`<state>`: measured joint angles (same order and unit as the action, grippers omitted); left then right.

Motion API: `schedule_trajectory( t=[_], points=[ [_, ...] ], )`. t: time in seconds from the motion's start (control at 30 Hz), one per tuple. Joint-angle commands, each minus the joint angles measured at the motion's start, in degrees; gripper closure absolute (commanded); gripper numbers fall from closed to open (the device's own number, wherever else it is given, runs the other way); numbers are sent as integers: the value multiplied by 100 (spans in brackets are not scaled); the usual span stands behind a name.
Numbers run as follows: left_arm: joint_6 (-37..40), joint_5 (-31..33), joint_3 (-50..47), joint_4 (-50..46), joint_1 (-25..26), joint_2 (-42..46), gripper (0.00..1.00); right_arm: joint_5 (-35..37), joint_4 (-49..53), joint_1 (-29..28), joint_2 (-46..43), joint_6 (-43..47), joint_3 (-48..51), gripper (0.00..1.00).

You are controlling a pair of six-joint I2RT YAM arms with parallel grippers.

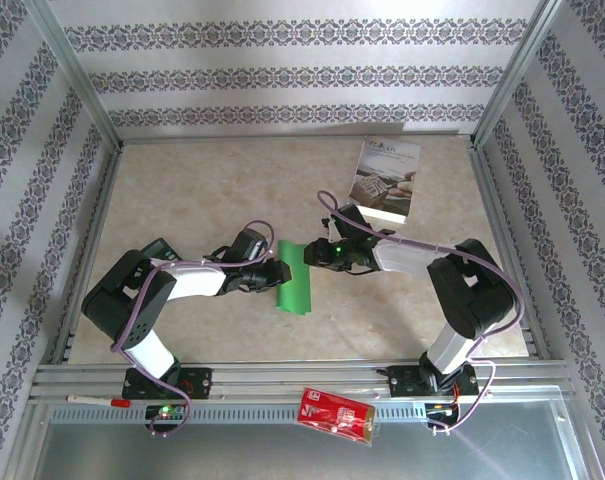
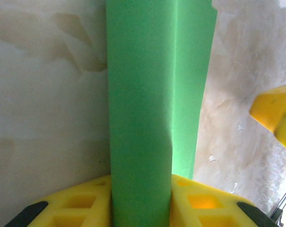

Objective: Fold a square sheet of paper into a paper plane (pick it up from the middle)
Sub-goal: First fold in half a square sheet of paper at the center of the table.

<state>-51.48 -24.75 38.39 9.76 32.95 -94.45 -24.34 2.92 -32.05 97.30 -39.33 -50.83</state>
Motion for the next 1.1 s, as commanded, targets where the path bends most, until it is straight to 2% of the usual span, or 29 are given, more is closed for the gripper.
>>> schedule_trajectory(
  t=[0.0,0.33,0.83,0.97,1.07],
  points=[
    [110,421,-11,-342,59,-108,67,-155,-340,-73,251,-171,-267,61],
    [282,430,98,-639,72,-131,60,28,-327,-86,831,-189,-576,70],
    [958,999,710,-1929,80,42,39,-127,-343,-169,1193,-146,-872,73],
    [976,953,819,-1989,128,-27,37,-194,-388,-203,1276,-196,-983,74],
    [958,997,875,-1993,168,-128,42,-240,-397,-220,1369,-232,-1093,74]
  ],
)
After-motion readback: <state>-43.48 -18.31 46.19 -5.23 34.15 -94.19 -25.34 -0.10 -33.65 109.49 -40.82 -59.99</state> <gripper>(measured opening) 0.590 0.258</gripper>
